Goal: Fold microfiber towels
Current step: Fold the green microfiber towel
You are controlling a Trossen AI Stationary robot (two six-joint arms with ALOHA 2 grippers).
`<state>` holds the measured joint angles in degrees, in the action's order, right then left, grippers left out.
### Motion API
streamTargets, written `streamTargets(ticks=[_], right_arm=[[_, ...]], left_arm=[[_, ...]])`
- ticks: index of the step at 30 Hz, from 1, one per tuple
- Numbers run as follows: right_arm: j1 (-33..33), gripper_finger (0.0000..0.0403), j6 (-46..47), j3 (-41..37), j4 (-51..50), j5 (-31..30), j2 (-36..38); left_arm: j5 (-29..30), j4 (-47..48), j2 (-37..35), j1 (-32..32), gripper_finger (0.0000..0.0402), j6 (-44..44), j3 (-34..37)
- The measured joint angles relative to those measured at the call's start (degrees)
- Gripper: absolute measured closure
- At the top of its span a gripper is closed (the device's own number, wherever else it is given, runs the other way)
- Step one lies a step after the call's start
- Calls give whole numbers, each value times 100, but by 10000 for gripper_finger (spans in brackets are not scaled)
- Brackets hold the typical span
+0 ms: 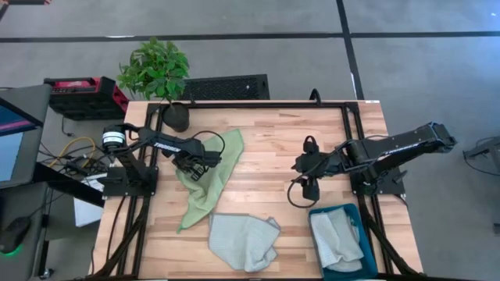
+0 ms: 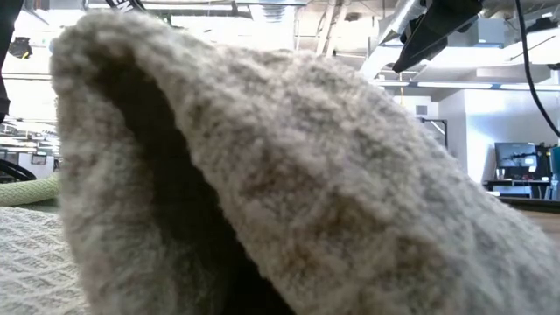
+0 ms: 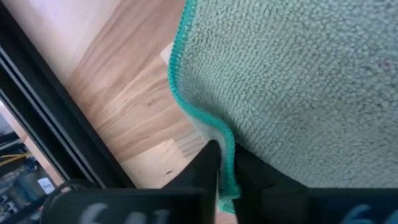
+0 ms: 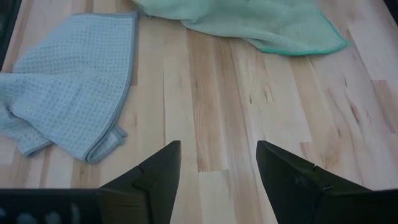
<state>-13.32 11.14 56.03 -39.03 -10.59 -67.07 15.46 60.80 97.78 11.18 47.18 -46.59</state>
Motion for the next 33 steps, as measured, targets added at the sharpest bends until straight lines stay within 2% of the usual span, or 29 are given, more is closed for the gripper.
streamTargets(ticks=[4,10,15,19,26,33], right_arm=[[46,171,-245,-5,79,2,-99],[697,171,-566,-4,795,26,-592],[1576,171,-885,-4,1483,639,-1178],[2195,171,-1109,-2,2134,1240,-1684],[2763,171,-1343,23,3345,1279,-2489],[2887,171,-2135,520,3494,1304,-3068]], left_arm=[[119,9,2,-10,395,-143,-48],[843,176,-53,-107,400,-472,-384],[1299,735,-362,-259,401,-683,-845],[1390,734,-797,-426,401,-1151,-1108],[1552,613,-1448,-734,401,-2160,-1331],[1539,328,-1528,-940,401,-3636,-1478]])
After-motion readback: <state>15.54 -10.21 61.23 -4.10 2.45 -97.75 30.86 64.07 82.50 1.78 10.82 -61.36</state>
